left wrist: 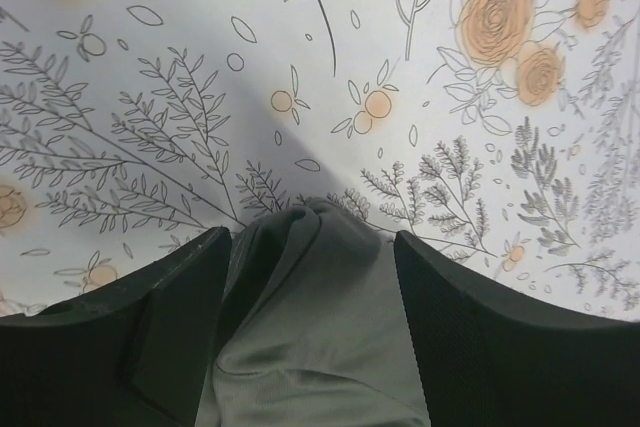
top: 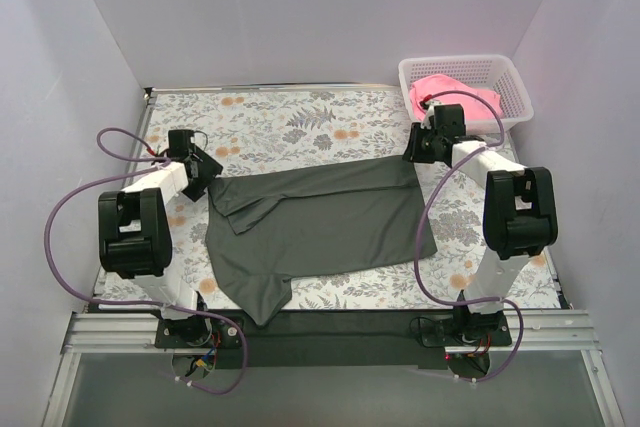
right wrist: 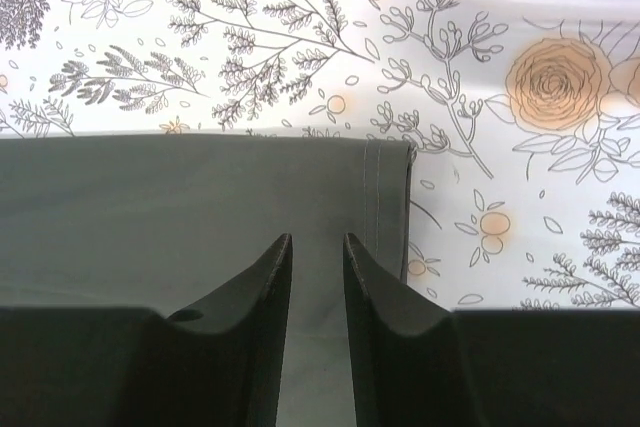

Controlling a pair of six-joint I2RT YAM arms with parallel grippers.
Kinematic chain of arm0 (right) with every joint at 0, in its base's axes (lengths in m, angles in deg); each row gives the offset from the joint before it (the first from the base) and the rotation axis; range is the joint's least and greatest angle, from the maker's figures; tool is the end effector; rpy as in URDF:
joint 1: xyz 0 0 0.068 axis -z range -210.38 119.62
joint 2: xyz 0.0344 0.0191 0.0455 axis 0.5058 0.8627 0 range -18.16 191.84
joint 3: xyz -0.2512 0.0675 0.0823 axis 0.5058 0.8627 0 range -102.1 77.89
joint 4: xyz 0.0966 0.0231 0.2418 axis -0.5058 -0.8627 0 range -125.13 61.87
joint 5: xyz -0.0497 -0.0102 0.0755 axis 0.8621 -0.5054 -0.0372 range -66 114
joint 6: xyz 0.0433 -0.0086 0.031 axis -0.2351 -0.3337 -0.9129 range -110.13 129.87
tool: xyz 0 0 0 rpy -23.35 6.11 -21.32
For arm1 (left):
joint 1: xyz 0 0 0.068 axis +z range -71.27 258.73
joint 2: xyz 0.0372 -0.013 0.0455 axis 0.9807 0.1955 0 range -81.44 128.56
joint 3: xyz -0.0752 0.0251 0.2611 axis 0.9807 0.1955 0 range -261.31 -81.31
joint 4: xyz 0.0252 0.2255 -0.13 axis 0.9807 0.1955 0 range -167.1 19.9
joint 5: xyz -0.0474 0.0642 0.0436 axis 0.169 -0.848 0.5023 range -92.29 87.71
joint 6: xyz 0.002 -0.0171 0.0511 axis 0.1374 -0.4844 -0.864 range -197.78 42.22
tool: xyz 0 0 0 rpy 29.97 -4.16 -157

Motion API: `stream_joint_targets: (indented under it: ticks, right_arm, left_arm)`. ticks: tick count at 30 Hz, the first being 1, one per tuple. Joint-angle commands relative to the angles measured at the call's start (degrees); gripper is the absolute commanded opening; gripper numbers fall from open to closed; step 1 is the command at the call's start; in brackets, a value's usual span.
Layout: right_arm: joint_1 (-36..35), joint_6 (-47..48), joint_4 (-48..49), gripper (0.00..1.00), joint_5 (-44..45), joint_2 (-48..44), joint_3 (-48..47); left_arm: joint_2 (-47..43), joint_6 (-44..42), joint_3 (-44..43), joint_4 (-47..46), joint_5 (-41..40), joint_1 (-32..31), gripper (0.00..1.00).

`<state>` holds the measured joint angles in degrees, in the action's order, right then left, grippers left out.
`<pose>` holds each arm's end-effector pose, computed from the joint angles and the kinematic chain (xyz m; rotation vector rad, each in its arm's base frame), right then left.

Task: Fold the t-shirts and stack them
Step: Fold the tshirt

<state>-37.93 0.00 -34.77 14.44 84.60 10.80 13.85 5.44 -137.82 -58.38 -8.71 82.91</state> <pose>0.3889 0.0574 0.2034 -0.0387 2.3214 0.3472 0.3306 0.0282 0.1775 -1.8342 1.8576 -0.3712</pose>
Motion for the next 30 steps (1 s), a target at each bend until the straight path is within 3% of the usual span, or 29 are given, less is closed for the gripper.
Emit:
stream_joint_targets:
  ticks: [1, 12, 16, 17, 24, 30]
  right_arm:
    - [0.2, 0.0, 1.5, 0.29, -1.1, 1.7, -3.3]
    - [0.2, -0.7, 2.2, 0.29, -0.9, 6.7, -6.3]
    - [0.5, -1.6, 2.6, 0.27, -0.4, 10.2, -6.8]
    - [0.7, -1.8, 2.7, 0.25, -0.2, 10.6, -6.6]
    - [3.4, -3.9, 3.6, 0.16, 2.5, 12.6, -2.8]
    - [5.3, -6.4, 4.0, 0.14, 2.9, 11.1, -1.0]
  left_arm:
    - [1.9, -2.1, -2.8, -0.7, 1.5, 0.3, 0.61]
    - [4.0, -2.7, -2.1, -1.4, 1.2, 0.3, 0.5]
    - [4.6, -2.6, -1.8, -1.5, 0.6, 0.3, 0.4]
    - [4.6, -2.6, -1.7, -1.6, 0.1, 0.3, 0.33]
    - [3.4, 0.1, -1.0, -0.5, -3.9, 2.2, 0.09]
    - [1.2, 4.1, -0.2, 0.0, -4.3, 4.7, 0.05]
